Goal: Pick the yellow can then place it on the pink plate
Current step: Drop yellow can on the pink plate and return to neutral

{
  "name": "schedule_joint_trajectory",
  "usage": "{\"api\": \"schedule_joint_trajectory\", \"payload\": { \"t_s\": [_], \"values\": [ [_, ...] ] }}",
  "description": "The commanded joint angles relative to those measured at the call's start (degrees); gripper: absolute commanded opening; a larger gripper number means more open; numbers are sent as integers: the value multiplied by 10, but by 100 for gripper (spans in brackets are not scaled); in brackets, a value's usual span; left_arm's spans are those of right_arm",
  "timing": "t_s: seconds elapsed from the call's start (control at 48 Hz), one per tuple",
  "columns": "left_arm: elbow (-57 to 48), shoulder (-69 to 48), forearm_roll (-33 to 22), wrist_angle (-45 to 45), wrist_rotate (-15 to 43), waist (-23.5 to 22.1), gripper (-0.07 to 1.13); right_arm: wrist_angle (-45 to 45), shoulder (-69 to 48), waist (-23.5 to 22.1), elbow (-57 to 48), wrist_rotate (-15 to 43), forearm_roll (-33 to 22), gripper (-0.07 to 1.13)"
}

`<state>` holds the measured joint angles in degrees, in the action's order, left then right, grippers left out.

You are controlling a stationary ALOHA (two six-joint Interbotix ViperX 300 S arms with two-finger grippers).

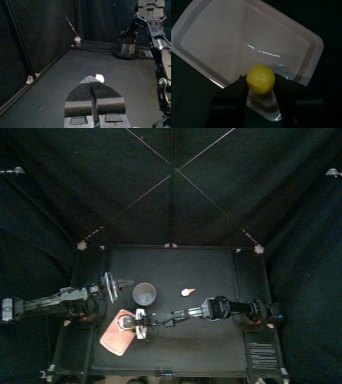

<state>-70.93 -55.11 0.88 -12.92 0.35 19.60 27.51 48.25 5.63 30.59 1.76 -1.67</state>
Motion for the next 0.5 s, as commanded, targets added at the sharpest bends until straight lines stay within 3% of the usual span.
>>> {"api": "schedule_joint_trajectory", "payload": {
  "t_s": [0.021,0.167,0.375,0.5],
  "values": [
    [10,1,5,-3,1,2,2,8,-9,-4,42,-1,-1,74],
    [9,1,6,-3,1,2,2,8,-7,-4,51,2,-8,80],
    [9,-2,5,-2,0,2,2,9,-6,-1,54,7,-19,100],
    [9,-4,5,-2,0,2,2,8,-12,-1,54,6,-26,102]
  ]
}}
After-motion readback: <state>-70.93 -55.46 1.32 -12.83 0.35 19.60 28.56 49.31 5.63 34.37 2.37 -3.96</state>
